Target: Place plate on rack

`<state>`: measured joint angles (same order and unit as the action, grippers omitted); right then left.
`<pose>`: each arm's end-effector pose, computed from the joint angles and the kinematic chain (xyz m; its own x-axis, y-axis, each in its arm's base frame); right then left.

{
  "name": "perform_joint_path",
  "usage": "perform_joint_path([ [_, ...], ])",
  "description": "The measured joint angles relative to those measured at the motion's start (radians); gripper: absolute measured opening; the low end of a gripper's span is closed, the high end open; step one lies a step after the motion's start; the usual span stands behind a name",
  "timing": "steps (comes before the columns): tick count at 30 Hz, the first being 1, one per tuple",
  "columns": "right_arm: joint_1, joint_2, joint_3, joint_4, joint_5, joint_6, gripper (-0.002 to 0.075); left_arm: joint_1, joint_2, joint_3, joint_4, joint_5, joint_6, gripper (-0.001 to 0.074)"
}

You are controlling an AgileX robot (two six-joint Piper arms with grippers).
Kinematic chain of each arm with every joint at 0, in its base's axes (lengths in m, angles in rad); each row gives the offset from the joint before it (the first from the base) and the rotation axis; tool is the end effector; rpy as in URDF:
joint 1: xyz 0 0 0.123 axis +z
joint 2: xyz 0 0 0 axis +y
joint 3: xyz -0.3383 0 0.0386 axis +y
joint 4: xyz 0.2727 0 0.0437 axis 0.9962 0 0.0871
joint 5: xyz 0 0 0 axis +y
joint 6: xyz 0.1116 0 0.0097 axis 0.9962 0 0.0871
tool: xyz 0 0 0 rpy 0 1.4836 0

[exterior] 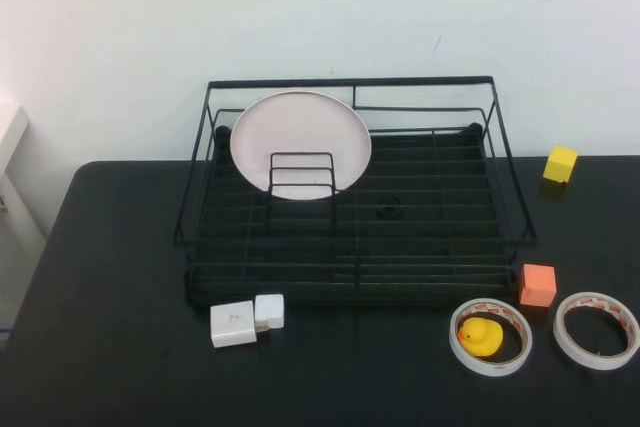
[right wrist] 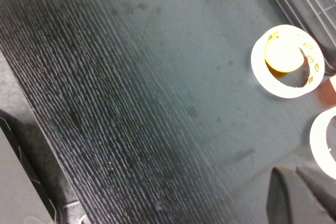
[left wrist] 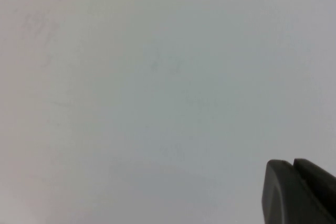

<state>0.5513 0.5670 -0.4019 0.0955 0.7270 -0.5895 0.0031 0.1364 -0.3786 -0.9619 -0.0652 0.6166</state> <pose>0.0722 0.0528 0.2551 -0.2548 -0.7368 -0.6262 -0.7901 0.5320 -0.3045 0.0288 0.0060 0.3552 0.3554 -0.3360 -0.8723 0.0712 0.9402 -0.3331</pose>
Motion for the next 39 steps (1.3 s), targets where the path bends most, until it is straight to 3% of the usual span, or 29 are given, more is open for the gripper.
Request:
perform_joint_path([
  [5,0.0,0.0,0.0,0.0,0.0,0.0,0.0,0.067,-0.039,0.038,0.029,0.042,-0.072,-0.0001],
  [14,0.0,0.0,0.0,0.002,0.0,0.0,0.0,0.071,-0.042,0.048,0.102,0.113,-0.085,-0.0001],
  [16,0.0,0.0,0.0,0.002,0.0,0.0,0.0,0.071,-0.042,0.049,0.271,0.134,-0.244,-0.0001],
  [19,0.0,0.0,0.0,0.002,0.0,0.0,0.0,0.071,-0.042,0.069,0.697,0.13,-0.663,-0.0001],
  [22,0.0,0.0,0.0,0.004,0.0,0.0,0.0,0.069,-0.048,0.134,1.119,-0.015,-1.003,-0.0001],
  [24,0.0,0.0,0.0,0.004,0.0,0.0,0.0,0.069,-0.071,0.184,1.236,-0.126,-1.094,-0.0001],
  [28,0.0,0.0,0.0,0.004,0.0,0.0,0.0,0.069,-0.135,0.285,1.263,-0.211,-1.172,-0.0001],
  [31,0.0,0.0,0.0,0.004,0.0,0.0,0.0,0.053,-0.147,0.332,1.219,-0.132,-1.187,-0.0001],
  [39,0.0,0.0,0.0,0.004,0.0,0.0,0.0,-0.129,-0.148,0.4,1.19,0.12,-1.175,-0.0001],
])
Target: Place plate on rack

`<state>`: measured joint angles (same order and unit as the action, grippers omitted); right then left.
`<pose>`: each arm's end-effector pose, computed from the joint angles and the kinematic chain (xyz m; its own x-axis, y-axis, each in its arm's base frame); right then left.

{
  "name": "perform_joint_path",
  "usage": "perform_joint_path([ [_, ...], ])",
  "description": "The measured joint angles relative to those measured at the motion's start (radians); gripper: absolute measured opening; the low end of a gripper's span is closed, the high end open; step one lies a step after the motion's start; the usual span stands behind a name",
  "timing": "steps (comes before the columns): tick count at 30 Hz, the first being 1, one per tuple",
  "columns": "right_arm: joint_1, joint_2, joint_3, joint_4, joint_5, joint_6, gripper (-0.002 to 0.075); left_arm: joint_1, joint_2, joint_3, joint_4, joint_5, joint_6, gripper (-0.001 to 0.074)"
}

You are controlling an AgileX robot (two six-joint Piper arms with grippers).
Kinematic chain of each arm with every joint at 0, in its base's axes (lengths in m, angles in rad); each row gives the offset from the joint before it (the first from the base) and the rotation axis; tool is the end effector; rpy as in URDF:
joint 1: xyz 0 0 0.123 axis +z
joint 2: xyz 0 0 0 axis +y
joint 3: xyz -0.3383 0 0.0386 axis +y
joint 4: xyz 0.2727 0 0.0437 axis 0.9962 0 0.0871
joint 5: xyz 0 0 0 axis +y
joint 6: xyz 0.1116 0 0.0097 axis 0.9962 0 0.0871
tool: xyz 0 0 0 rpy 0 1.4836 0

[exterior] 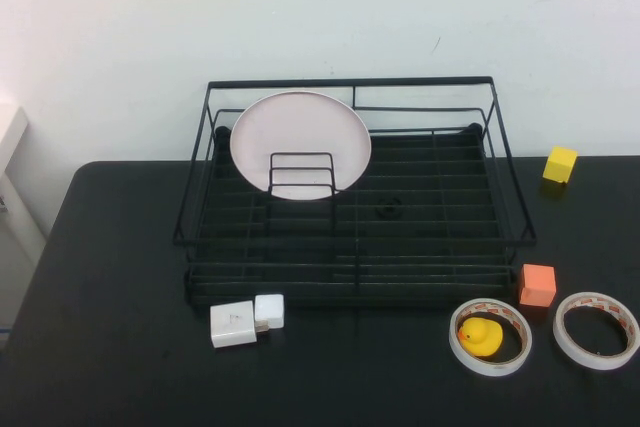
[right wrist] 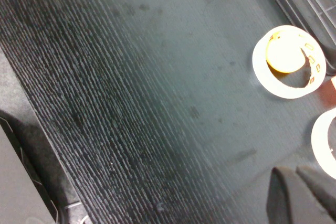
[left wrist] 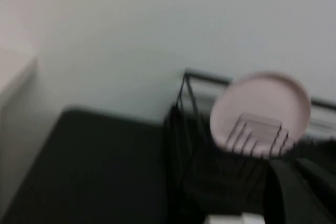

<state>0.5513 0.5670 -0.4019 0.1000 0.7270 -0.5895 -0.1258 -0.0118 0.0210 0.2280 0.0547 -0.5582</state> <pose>0.0721 0.0530 0.2551 -0.2566 -0.7343 -0.6284 -0.7906 0.5334 -0.3006 0.0461 -0.0044 0.2015 -0.0136 -0.3254 -0.9455 0.1150 0.9388 -0.3247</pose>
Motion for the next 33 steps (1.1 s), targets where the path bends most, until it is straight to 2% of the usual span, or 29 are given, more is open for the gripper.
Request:
perform_joint_path([
  [4,0.0,0.0,0.0,0.0,0.0,0.0,0.0,-0.021,-0.002,0.0,-0.048,0.148,0.0,-0.0001],
  [9,0.0,0.0,0.0,0.0,0.0,0.0,0.0,0.022,-0.002,-0.002,-0.095,0.247,0.003,-0.0001],
  [29,0.0,0.0,0.0,0.0,0.0,0.0,0.0,0.043,-0.002,-0.002,-0.104,0.261,0.007,-0.0001],
  [33,0.0,0.0,0.0,0.0,0.0,0.0,0.0,0.067,-0.002,-0.002,-0.104,0.261,0.092,-0.0001],
])
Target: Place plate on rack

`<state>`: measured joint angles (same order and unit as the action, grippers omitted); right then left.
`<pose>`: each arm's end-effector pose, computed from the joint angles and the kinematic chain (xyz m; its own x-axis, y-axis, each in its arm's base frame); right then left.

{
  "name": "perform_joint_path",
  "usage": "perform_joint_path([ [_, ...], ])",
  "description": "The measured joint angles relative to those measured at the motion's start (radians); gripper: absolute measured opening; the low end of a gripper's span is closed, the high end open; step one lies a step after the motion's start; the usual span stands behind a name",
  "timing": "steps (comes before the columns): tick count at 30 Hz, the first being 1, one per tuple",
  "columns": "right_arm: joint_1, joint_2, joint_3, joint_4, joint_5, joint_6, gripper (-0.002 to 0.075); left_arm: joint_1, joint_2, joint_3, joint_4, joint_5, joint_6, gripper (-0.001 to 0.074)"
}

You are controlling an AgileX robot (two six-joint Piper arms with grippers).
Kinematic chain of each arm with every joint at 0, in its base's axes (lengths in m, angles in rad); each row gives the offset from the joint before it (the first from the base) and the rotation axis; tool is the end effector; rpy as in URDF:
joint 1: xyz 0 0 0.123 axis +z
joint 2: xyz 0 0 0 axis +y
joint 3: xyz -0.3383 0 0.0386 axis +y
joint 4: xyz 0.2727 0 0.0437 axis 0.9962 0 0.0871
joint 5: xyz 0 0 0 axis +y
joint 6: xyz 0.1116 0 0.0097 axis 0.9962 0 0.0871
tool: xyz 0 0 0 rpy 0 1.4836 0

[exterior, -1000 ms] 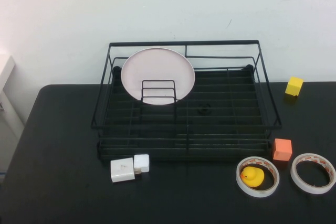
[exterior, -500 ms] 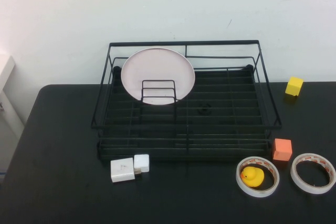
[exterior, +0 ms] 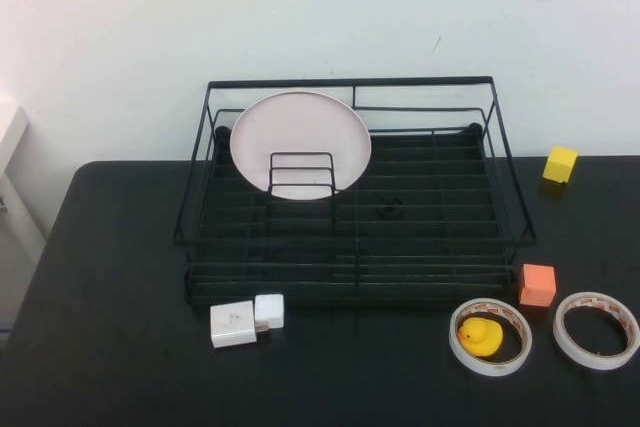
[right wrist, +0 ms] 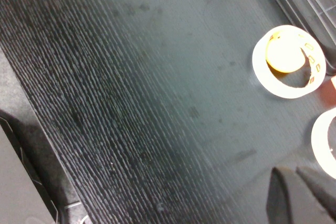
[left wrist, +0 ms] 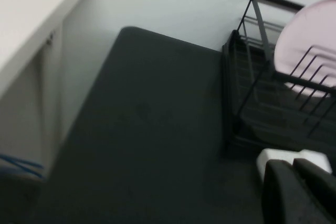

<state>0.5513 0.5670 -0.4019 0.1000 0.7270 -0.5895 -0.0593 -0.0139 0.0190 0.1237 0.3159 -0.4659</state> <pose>0.0721 0.0530 0.2551 -0.2566 -0.7343 -0.6284 -0.7906 0.5334 -0.3006 0.0432 0.0017 0.1735 -0.2228 -0.3284 -0.9179 -0.0575 0.9443 -0.3239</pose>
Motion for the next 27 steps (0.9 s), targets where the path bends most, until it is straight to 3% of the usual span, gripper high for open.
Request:
perform_joint_path([
  [6,0.0,0.0,0.0,0.0,0.0,0.0,0.0,0.012,0.0,-0.001,-0.022,0.005,0.149,-0.0001],
  [27,0.0,0.0,0.0,0.0,0.0,0.0,0.0,0.013,0.0,-0.002,-0.026,0.007,0.198,-0.0001],
])
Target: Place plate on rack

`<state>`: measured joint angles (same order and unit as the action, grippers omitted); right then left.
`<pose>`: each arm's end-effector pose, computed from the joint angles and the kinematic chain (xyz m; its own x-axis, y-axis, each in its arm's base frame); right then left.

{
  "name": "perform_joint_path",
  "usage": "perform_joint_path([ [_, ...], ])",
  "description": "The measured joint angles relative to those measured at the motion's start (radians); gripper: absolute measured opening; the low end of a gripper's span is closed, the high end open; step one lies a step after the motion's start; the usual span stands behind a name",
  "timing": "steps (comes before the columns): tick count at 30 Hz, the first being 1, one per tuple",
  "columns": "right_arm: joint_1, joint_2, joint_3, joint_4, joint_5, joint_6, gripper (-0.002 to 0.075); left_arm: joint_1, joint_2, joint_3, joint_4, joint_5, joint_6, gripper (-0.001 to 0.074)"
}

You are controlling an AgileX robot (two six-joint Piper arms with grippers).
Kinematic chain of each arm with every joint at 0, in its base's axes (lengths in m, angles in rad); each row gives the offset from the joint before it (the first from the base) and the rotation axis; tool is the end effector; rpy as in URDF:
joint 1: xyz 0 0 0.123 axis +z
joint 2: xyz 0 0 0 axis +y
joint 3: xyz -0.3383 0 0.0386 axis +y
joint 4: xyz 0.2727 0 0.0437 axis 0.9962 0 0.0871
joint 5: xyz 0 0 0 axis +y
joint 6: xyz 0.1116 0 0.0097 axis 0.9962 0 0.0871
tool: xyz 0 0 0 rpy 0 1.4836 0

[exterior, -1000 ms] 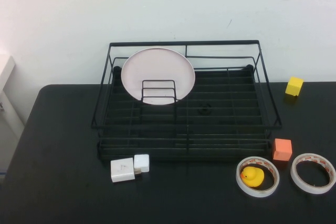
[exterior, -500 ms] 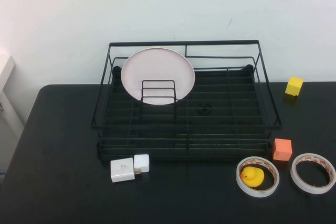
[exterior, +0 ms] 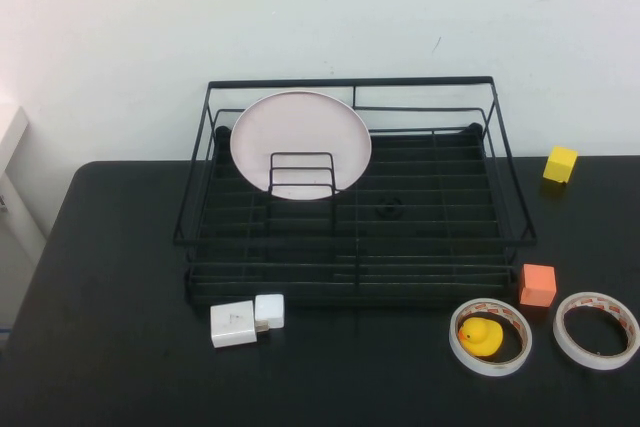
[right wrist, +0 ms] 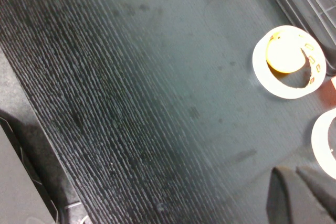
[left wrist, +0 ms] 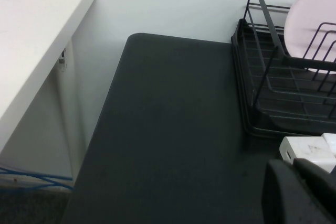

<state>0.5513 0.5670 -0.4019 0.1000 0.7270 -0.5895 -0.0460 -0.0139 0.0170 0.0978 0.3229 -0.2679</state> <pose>0.0721 0.0530 0.2551 -0.2566 -0.7343 -0.6284 -0.7906 0.5334 -0.3006 0.0430 0.0015 0.1734 -0.2341 -0.1636 -0.9584 -0.0253 0.9864 -0.1622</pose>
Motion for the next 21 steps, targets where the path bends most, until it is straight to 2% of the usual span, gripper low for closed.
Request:
perform_joint_path([
  [7,0.0,0.0,0.0,0.0,0.0,0.0,0.0,0.0,0.0,0.0,0.0,0.0,0.0,-0.0001],
  [12,-0.02,-0.095,0.0,0.002,0.002,-0.006,0.0,0.0,0.0,0.0,-0.001,0.0,0.0,-0.0001],
  [17,-0.164,-0.26,0.02,0.002,-0.05,-0.035,0.0,0.0,0.0,0.0,-0.001,0.002,0.0,-0.0003],
  [21,-0.32,-0.386,0.1,0.019,-0.19,-0.04,0.0,0.0,0.0,0.0,-0.001,0.002,0.0,-0.0003],
])
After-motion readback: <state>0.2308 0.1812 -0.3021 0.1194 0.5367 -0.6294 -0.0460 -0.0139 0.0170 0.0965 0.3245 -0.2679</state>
